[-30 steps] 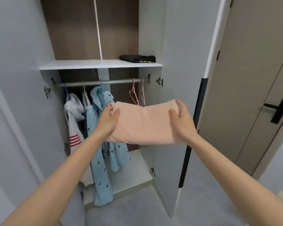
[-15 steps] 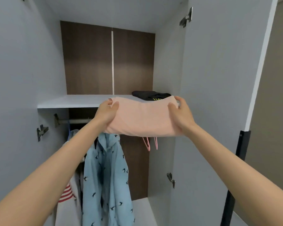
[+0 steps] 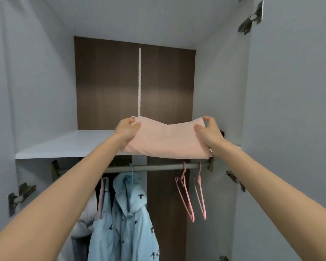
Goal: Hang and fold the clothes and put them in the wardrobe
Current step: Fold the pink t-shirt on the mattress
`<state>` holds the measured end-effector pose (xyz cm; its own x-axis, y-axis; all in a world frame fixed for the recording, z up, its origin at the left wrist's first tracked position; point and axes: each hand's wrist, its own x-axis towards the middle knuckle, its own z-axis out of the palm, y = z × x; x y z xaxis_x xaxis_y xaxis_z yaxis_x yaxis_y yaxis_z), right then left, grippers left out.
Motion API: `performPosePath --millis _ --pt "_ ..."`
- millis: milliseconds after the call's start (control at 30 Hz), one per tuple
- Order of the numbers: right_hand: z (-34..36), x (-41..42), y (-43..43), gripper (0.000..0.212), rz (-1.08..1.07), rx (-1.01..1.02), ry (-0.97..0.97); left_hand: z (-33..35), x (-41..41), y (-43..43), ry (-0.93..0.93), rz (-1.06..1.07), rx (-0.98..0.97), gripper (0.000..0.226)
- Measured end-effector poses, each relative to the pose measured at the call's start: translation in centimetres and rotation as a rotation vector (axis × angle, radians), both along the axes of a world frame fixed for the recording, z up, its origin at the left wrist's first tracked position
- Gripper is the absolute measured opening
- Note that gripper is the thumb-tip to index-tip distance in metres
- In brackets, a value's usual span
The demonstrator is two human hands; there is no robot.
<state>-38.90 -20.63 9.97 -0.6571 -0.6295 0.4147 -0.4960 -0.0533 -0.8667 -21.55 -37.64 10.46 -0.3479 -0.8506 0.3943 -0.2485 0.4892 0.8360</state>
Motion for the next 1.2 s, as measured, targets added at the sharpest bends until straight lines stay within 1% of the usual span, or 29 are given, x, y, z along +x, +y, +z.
performPosePath --millis 100,200,267,333,400,500,533,567,633,667,733,767,833,900,933,1033,1100,1200 --pt "-0.1 -1.2 -3.8 0.052 -0.009 0.033 0.034 0.1 -1.4 -4.4 -0.043 -0.013 -0.025 0.047" --pt "-0.5 -2.3 -7.3 0.054 -0.042 0.082 0.053 0.4 -3.1 -8.4 -0.126 -0.014 -0.095 0.045" --pt "-0.8 -3.1 -9.2 0.055 -0.079 0.130 0.110 0.5 -4.3 -10.7 -0.183 -0.015 -0.128 0.043" --pt "-1.0 -3.7 -10.5 0.055 -0.108 0.214 0.186 0.2 -5.3 -12.5 -0.278 0.002 -0.141 0.042" --pt "-0.9 -4.3 -11.1 0.053 -0.149 0.340 0.284 -0.5 -6.1 -14.1 -0.388 0.008 -0.140 0.042" --pt "-0.6 -4.9 -11.3 0.045 -0.259 0.571 0.521 -1.2 -6.4 -15.4 -0.501 0.023 -0.149 0.038" --pt "-0.6 -5.0 -11.2 0.041 -0.294 0.588 0.586 -1.1 -6.3 -15.3 -0.542 0.048 -0.199 0.034" --pt "-0.5 -5.1 -11.0 0.038 -0.307 0.558 0.643 -0.9 -6.1 -15.0 -0.586 0.089 -0.269 0.032" --pt "-0.6 -5.6 -10.7 0.036 -0.227 0.437 0.753 -0.5 -5.5 -13.9 -0.640 0.186 -0.421 0.038" --pt "-0.7 -5.7 -10.6 0.042 -0.146 0.408 0.815 -0.2 -5.2 -13.2 -0.635 0.191 -0.472 0.039" --pt "-0.5 -5.8 -10.0 0.051 0.025 0.424 0.920 0.2 -4.7 -11.7 -0.609 0.087 -0.512 0.039" --pt "-0.4 -5.8 -9.8 0.051 0.104 0.447 0.929 0.2 -4.3 -10.9 -0.636 0.004 -0.527 0.039" --pt "-0.2 -5.8 -9.2 0.053 0.224 0.515 0.899 -0.1 -3.7 -9.4 -0.793 -0.153 -0.590 0.044" --pt "-0.1 -5.9 -8.7 0.053 0.268 0.577 0.872 -0.7 -3.1 -8.2 -0.925 -0.274 -0.641 0.050" --pt "-0.1 -6.2 -8.6 0.051 0.276 0.590 0.856 -1.0 -2.9 -7.8 -0.943 -0.319 -0.645 0.053" --pt "0.0 -6.2 -8.2 0.046 0.288 0.615 0.858 -1.6 -2.4 -7.5 -0.885 -0.411 -0.586 0.051" --pt "0.0 -6.1 -8.2 0.044 0.301 0.613 0.872 -1.7 -2.1 -7.9 -0.901 -0.371 -0.596 0.048" --pt "-0.4 -5.6 -8.7 0.040 0.305 0.575 0.921 -1.6 -2.0 -9.2 -0.997 -0.254 -0.598 0.047"
